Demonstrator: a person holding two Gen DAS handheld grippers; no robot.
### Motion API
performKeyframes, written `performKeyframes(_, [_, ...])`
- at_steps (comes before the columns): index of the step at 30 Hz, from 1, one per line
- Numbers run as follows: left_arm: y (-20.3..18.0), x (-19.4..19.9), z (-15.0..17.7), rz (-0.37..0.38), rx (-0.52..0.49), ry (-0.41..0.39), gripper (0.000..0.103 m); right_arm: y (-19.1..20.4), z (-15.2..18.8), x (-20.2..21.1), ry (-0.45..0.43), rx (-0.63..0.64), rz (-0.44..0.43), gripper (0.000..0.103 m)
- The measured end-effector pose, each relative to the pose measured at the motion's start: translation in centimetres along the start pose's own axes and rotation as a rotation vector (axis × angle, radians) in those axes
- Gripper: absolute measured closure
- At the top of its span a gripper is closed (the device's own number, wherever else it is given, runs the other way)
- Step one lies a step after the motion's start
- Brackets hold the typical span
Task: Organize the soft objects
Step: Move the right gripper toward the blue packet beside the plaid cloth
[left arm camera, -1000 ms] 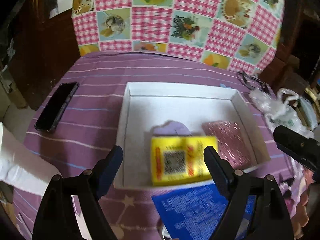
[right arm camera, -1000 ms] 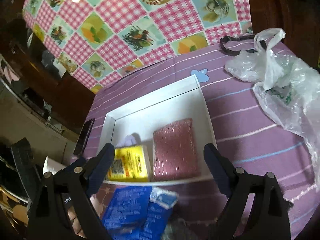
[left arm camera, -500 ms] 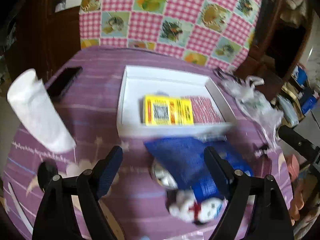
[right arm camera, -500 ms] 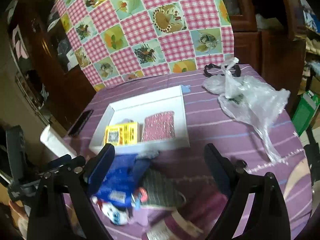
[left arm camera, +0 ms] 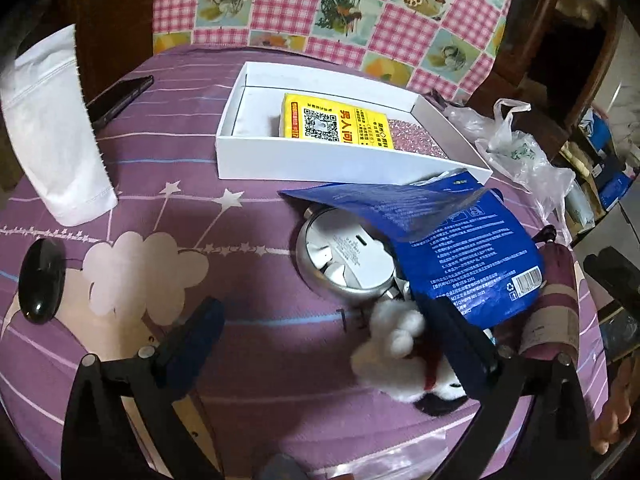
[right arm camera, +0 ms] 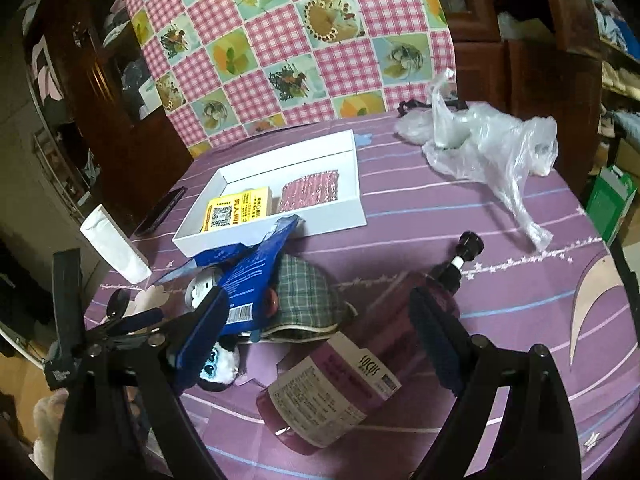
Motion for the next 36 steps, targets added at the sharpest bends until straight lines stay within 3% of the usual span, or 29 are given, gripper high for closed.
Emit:
performKeyframes(6, [-0.2, 1.3, 0.4, -0.009, -0.07, -0.063, 0.0, 0.0, 0.5, -0.4, 0.025, -0.011, -0.002, 0.013])
performKeyframes(11, [0.3, 0.6, 0.9, 0.064, 0.013, -0.035, 0.0, 0.3, 1.0, -0.8, 0.046, 0.011, 0.008, 0.012])
performKeyframes(19, [0.7, 1.3, 1.7, 0.075, 0.056, -0.048, 0.0, 0.6, 1.2, -0.9, 0.053, 0.032, 0.02, 0.012])
performKeyframes(30, [0.5, 0.7, 1.2, 0.076, 0.023, -0.036, 0.0, 0.0, 1.2, -1.0, 0.055, 0.017, 0.028, 0.012])
performKeyframes(36, [1.1, 1.2, 0.4, 0.063, 0.09, -0.084, 0.002, 0.4, 0.3, -0.5, -0.016, 0.064, 0.035, 0.012])
Point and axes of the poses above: each gripper's, at about its wrist camera, not at the fingertips, and x roughly against the way its jaws point, y to its left, z to its underside, the point moved 9 cm from there along -x, roughly the way its jaws point, and after that the axes turned 11 degrees about x, right-handed, at the moved point
